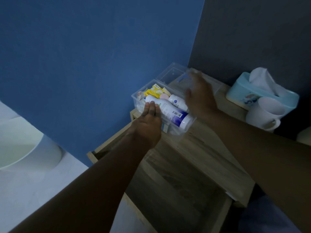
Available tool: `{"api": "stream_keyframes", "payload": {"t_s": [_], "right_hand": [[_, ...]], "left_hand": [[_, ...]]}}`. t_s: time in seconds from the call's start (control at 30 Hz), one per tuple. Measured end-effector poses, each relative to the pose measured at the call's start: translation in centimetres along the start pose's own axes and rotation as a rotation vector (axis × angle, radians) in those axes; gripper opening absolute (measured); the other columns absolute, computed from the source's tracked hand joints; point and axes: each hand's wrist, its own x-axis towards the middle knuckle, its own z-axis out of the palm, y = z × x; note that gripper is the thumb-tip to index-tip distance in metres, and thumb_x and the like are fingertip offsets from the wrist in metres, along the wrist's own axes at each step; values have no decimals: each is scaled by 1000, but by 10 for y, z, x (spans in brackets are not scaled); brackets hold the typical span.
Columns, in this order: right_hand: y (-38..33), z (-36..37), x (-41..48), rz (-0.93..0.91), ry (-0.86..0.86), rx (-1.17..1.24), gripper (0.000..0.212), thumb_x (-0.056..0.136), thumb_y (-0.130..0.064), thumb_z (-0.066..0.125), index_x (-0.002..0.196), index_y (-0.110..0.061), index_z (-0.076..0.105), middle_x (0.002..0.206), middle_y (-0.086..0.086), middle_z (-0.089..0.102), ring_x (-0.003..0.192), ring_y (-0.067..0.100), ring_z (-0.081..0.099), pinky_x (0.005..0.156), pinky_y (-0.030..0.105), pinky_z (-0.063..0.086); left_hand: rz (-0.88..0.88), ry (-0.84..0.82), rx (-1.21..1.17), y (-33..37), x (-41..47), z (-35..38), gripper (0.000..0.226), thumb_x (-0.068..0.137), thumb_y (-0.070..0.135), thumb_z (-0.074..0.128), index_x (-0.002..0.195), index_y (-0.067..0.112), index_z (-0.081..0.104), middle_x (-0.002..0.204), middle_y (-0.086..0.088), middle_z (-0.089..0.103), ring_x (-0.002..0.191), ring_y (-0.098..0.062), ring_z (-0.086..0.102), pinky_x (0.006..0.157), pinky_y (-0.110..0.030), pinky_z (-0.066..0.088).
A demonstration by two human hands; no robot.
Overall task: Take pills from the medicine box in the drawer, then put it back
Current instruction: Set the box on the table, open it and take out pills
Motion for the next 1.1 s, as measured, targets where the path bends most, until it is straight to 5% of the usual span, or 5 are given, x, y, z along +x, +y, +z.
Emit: {"api": "stream_keyframes", "payload": {"t_s": [0.2,0.4,0.67,0.87,1.1], "right_hand": [[-24,23,34,-259,-459,-122,40,93,-20,61,133,-23,60,141,6,56,128,21,54,109,37,41],[-18,28,56,-375,-639,-221,28,94,-22,61,120,-16,71,123,11,68,116,24,61,99,38,47],[-12,30,55,-322,-565,-137,26,91,-19,65,116,-13,70,117,10,69,108,26,62,95,41,50],[-10,24,37,-267,-304,-22,37,83,-15,63,120,-16,68,114,9,69,107,25,61,92,29,47],[-22,-20,-18,-119,-231,153,42,72,-15,75,113,-23,71,111,8,63,88,18,65,80,23,50]], "left_hand": [[23,50,5,-2,-1,4,70,95,8,37,150,-4,-5,159,-25,-8,148,-38,-7,119,-40,6],[41,187,-84,-3,-3,9,68,93,6,38,151,-3,5,161,-23,-2,149,-36,-2,119,-38,0],[65,179,3,-7,2,17,70,95,9,37,150,-5,-5,159,-26,-8,148,-39,-6,119,-38,3],[67,125,15,-8,3,18,72,95,11,38,150,-5,-6,159,-26,-9,148,-39,-8,118,-38,1],[23,41,-232,-9,-8,1,86,84,6,49,153,6,-3,162,-13,-13,149,-26,-12,122,-36,-2]]}}
